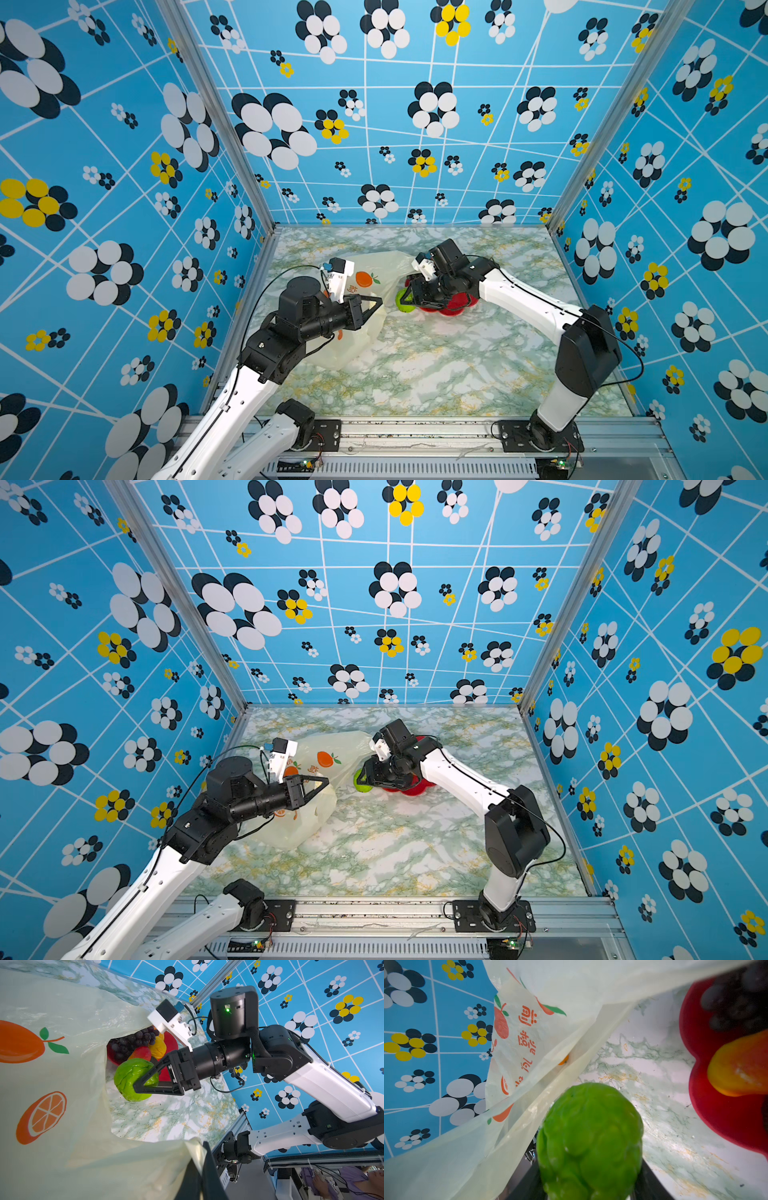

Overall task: Place the fruits into the plastic bag
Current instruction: 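Lift the green fruit with the right gripper and carry it toward the bag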

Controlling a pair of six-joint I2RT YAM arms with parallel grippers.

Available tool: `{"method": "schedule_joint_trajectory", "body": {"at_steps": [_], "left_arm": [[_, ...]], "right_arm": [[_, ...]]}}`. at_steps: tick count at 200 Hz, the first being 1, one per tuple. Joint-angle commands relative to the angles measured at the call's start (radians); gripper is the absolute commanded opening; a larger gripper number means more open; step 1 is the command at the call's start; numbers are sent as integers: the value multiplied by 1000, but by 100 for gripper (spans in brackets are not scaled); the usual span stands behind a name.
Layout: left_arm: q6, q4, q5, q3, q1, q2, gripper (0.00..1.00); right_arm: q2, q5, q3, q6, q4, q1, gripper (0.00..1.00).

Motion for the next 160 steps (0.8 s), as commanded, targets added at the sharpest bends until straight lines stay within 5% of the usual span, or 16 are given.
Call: {"method": "schedule_joint_trajectory", "body": {"at_steps": [1, 43, 82, 160], "left_arm": [[36, 17, 34, 24, -17, 0, 0], [32, 27, 44, 12, -31, 7, 0], [31, 42, 24, 13, -31, 10, 0], [27, 41, -86, 2, -29, 12, 0]], "right_arm": [[50, 3, 151, -46, -51, -1, 41], [136, -5, 302, -50, -83, 0, 41], [186, -49, 284, -11, -31, 26, 40], [-7, -26, -144, 116, 209, 142, 40]]}}
